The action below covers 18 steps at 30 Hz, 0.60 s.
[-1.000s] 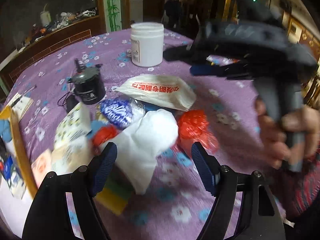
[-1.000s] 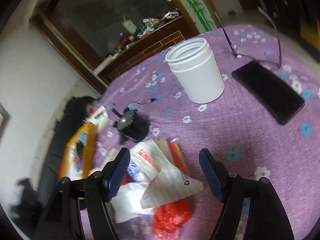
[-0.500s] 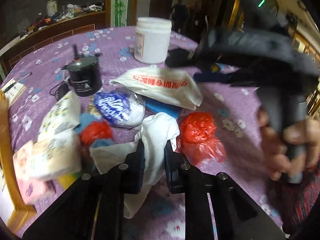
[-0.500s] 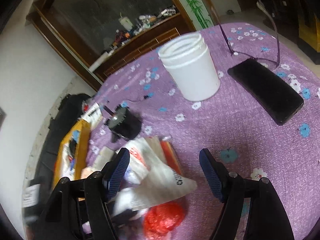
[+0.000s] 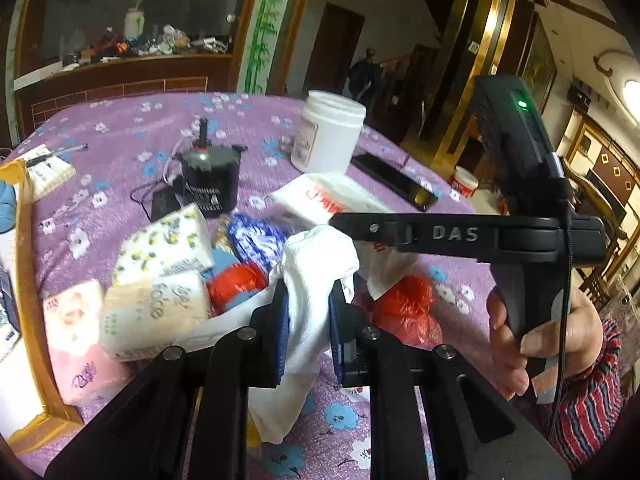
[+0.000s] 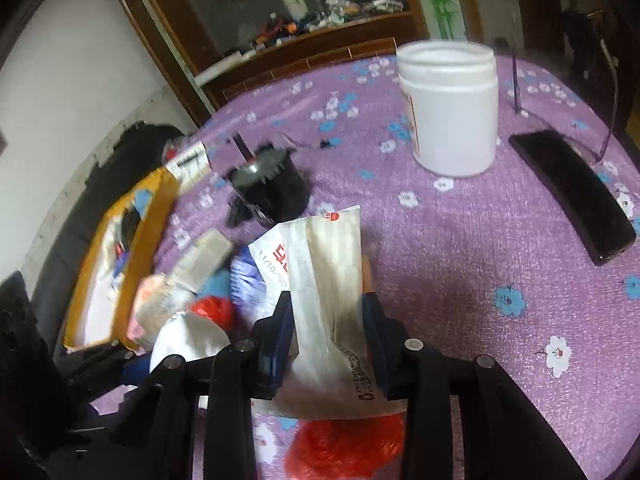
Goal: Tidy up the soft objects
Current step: 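Carry the white cloth and paper bag over the white box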
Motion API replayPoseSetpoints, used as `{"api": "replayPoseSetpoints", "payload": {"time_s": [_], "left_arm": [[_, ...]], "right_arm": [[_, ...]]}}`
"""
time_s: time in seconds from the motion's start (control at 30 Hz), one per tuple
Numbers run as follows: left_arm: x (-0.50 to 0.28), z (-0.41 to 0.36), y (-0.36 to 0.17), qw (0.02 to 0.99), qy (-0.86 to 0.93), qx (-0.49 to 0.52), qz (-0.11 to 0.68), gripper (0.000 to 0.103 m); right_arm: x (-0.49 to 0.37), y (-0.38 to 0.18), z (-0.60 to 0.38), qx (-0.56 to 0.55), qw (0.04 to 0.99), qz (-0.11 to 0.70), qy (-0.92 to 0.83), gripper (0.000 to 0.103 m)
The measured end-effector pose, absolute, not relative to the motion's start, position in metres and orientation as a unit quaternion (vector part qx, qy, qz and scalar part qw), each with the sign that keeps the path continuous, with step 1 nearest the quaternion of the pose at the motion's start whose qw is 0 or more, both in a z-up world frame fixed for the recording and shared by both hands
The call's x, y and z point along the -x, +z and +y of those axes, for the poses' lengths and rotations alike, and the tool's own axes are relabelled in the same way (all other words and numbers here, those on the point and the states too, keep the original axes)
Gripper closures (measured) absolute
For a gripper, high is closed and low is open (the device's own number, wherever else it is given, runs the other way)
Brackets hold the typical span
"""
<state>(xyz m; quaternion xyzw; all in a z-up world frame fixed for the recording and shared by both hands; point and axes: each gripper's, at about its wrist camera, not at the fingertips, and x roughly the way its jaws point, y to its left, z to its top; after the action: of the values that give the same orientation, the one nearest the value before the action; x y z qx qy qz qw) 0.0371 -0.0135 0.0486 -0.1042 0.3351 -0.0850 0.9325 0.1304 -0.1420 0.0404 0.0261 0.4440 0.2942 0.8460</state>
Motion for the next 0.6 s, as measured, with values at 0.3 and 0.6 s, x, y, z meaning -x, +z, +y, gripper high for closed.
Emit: {"api": "replayPoseSetpoints", "payload": {"time_s": [0.3,0.6], "left_arm": [[-0.039,-0.009,0.052,0.939,-0.072,0.100,0.321,0.089],[-0.038,-0.006,0.052,0.947,-0.046,0.087,0.307,0.088]], "right_arm": [[-0.122,0.058,-0.144,-0.044,0.858,0.408,0.307,0.068],[-0.115,0.060,-0.139,-0.037,0.859,0.403,0.314,0.068]]}}
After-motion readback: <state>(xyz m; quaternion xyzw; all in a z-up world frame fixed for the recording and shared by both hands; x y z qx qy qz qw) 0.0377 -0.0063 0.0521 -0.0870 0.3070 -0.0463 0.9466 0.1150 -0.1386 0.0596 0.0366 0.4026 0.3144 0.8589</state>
